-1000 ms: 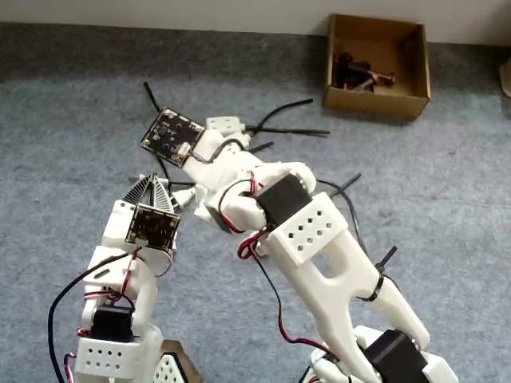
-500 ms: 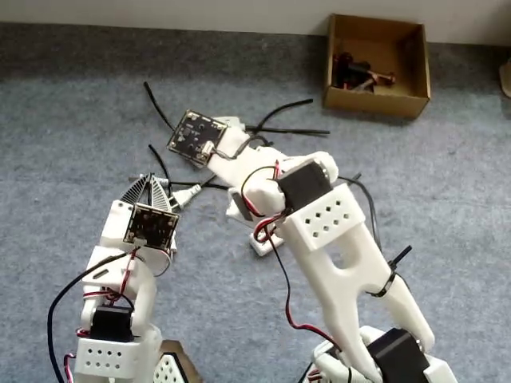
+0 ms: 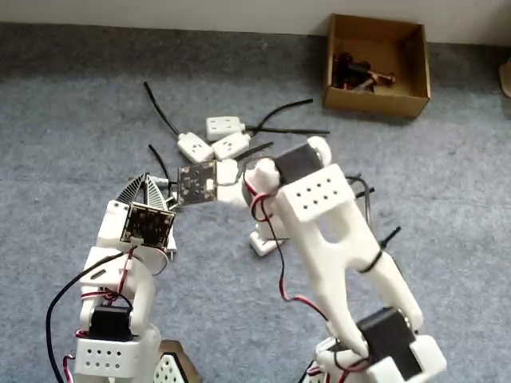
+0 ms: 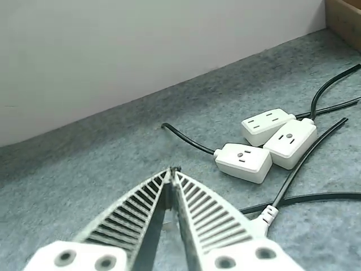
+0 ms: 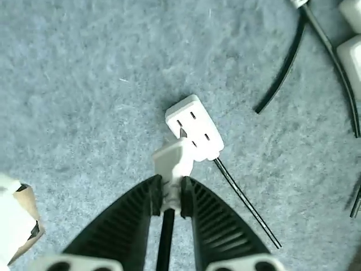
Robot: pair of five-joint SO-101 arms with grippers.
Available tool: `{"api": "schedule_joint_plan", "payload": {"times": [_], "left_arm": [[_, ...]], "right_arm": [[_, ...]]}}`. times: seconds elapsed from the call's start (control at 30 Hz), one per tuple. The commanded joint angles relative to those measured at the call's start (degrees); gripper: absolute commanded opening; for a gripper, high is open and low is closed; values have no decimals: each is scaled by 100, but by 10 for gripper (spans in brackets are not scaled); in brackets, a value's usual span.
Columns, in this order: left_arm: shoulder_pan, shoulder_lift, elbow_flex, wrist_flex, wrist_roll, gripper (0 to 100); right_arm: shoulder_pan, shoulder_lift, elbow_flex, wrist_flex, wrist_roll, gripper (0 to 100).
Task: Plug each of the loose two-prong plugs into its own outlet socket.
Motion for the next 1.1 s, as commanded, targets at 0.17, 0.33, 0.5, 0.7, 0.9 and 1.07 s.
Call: {"api": "schedule_joint_plan", "payload": {"times": [0.17, 0.33, 0.5, 0.7, 0.9, 1.07], "left_arm": [[-497, -66, 110, -9, 44, 7], [-699, -66, 110, -9, 44, 7], [-1051, -66, 110, -9, 53, 7], [-1297, -66, 110, 9, 62, 7], [-1288, -66, 110, 9, 62, 7], [-1288, -66, 110, 18, 62, 7]], "right_arm": [[330, 1015, -1481, 110, 97, 6], [338, 1578, -2018, 462, 97, 6], [330, 1842, -2202, 629, 97, 6], [330, 1877, -2193, 646, 105, 6], [330, 1886, -2158, 664, 229, 6], [321, 1895, -2079, 760, 229, 6]]}}
